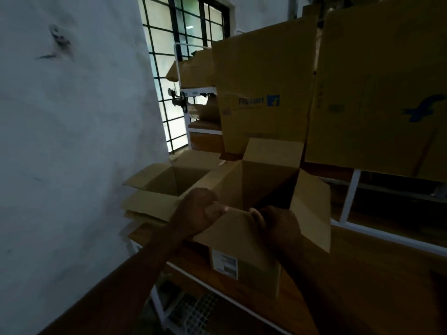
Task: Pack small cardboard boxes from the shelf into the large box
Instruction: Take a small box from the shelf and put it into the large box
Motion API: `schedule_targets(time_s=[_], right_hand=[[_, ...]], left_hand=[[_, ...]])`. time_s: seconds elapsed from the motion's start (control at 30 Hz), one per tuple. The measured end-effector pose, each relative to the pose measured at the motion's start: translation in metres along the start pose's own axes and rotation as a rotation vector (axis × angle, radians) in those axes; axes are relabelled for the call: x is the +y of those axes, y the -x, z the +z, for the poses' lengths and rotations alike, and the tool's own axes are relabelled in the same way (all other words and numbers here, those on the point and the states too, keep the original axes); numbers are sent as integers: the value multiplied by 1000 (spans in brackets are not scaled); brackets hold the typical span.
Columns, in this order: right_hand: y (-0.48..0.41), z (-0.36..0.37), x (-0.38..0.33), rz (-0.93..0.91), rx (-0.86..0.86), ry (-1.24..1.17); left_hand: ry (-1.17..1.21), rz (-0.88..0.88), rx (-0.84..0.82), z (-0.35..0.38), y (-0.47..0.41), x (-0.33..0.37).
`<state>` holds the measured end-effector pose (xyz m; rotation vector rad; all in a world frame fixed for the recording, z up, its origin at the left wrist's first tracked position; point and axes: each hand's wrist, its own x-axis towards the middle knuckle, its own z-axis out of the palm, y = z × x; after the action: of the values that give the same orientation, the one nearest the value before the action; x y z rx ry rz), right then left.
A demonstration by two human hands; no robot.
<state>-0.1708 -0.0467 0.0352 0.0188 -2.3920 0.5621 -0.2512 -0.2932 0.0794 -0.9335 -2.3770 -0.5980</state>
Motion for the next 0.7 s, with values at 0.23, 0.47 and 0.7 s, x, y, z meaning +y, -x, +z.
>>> schedule_targets(time_s=[0.23, 0.47, 0.7], right_hand=[[4, 11, 5, -55, -39, 293], [-11, -9, -31, 185, -360, 399], [-22, -10, -45, 377, -479, 387]], left_hand=[[-116, 143, -163, 48, -24, -53], [-115, 398, -300, 50, -36, -82], [-2, 486, -364, 42, -49, -82]])
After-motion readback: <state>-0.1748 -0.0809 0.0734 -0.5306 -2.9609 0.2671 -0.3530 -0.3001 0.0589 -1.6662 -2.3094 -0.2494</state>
